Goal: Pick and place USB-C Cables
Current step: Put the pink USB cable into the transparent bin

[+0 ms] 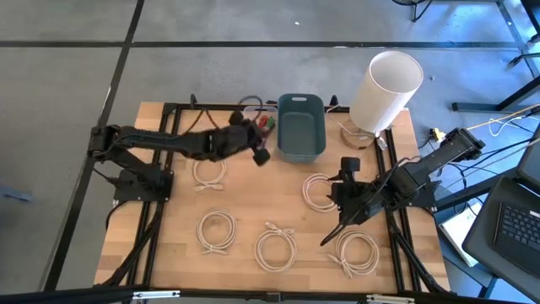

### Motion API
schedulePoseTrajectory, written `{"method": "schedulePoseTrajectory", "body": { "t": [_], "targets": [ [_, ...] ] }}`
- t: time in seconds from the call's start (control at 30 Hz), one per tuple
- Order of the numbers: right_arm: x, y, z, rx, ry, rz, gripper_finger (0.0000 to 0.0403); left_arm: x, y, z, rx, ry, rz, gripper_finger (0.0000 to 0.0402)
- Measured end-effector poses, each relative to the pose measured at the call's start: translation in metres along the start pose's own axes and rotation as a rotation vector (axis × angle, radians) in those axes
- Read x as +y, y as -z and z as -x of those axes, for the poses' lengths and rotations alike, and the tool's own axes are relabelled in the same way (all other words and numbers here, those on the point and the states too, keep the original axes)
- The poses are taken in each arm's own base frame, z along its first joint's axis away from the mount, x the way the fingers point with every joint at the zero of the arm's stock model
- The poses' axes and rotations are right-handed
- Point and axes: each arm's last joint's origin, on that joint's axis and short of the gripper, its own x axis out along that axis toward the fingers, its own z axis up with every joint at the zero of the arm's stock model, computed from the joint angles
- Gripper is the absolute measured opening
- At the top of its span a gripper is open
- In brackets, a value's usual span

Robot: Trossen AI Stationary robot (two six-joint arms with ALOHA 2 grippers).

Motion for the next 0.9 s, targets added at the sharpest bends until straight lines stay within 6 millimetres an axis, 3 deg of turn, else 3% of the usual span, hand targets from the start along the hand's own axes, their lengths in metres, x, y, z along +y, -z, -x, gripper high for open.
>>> {"method": "schedulePoseTrajectory", "body": {
  "t": [0.43, 0.7, 0.9],
  "targets": [
    [0.001, -0.005, 0.000, -0.043, -0.010, -0.011, 0.0228, 0.100, -0.008, -0.046, 0.142, 0.067, 0.305, 0.0007],
    [0.002, -0.008, 0.000, -0.069, -0.017, 0.002, 0.0228, 0.091, -0.033, -0.091, 0.431, 0.072, 0.189, 0.0007],
    [0.002, -0.008, 0.000, -0.068, -0.018, 0.000, 0.0228, 0.081, -0.013, -0.125, 0.685, 0.074, 0.171, 0.0007]
  ]
}}
